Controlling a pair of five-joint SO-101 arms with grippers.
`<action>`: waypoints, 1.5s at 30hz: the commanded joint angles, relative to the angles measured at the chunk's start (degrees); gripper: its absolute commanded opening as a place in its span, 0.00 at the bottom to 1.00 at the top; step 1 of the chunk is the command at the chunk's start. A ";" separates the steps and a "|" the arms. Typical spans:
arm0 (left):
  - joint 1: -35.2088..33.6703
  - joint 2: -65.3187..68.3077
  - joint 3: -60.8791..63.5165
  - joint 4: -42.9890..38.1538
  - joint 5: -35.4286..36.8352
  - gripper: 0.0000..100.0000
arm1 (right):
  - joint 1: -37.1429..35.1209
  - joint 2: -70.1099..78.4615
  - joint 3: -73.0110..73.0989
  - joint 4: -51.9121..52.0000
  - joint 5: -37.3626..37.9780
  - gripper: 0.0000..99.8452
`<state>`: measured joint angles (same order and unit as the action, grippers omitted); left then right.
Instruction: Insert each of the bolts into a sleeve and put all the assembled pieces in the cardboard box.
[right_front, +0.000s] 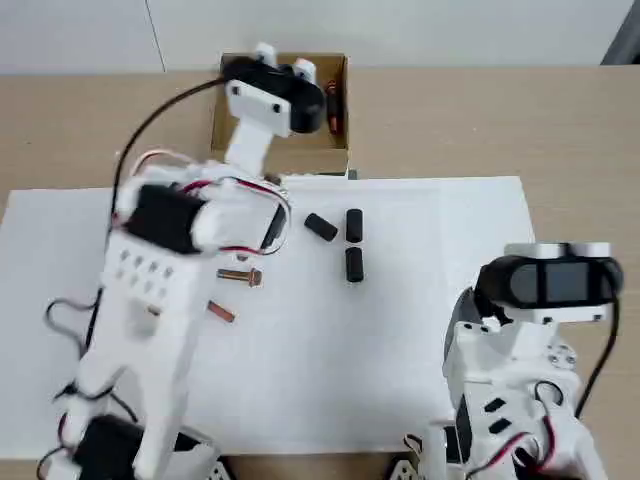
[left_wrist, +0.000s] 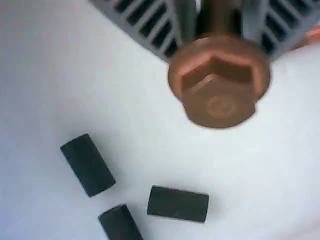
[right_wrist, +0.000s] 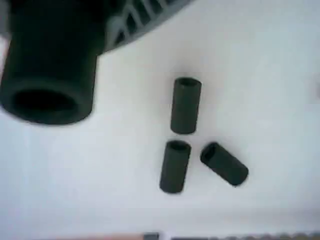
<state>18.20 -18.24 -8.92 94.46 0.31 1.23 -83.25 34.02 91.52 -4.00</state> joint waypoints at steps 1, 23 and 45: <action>-0.26 -7.91 4.35 -2.99 3.96 0.00 | 0.22 -1.63 4.04 -0.84 0.35 0.00; -2.29 -68.48 68.09 -32.97 19.60 0.00 | -12.62 -20.70 31.82 -17.27 3.08 0.00; -1.76 -85.80 78.81 -45.54 36.92 0.00 | -44.00 -20.62 46.77 -36.62 3.52 0.00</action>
<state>16.09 -103.43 70.11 51.82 35.30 -39.82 -103.38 80.97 56.53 -1.19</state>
